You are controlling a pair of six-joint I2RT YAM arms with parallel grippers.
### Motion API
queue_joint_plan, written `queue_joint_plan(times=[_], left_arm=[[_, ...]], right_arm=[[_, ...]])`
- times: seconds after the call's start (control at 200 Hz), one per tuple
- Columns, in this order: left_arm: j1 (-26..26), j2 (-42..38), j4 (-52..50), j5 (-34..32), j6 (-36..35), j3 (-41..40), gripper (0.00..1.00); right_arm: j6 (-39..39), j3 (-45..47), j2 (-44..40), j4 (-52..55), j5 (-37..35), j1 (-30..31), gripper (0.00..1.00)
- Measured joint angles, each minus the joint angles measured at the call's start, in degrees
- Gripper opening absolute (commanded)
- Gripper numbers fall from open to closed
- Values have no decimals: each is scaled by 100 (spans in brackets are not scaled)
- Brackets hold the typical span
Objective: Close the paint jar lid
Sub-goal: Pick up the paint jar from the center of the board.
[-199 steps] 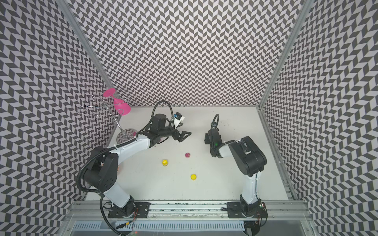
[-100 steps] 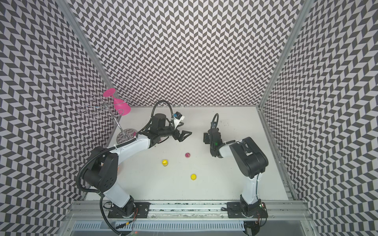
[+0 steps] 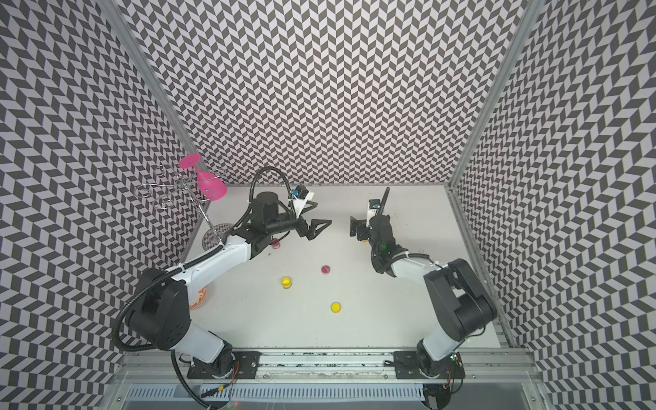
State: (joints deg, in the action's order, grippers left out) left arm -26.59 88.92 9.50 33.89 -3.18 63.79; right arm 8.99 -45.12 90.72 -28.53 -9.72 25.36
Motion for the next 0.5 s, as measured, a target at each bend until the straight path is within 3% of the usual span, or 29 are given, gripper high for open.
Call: queue_joint_plan(times=[0.205,0.355,0.501], left_arm=[[-17,-621,343,-330,52,-610,100],[0,-1631,649,-883,205,-1281,98],[39,-2492,295,-1711,282,-1408,94]], right_arm=[[-125,269,-911,273,492,0,100],[-195,623,-1652,361,894,0,100],[-221,485,-1696,647,1362,81,100]])
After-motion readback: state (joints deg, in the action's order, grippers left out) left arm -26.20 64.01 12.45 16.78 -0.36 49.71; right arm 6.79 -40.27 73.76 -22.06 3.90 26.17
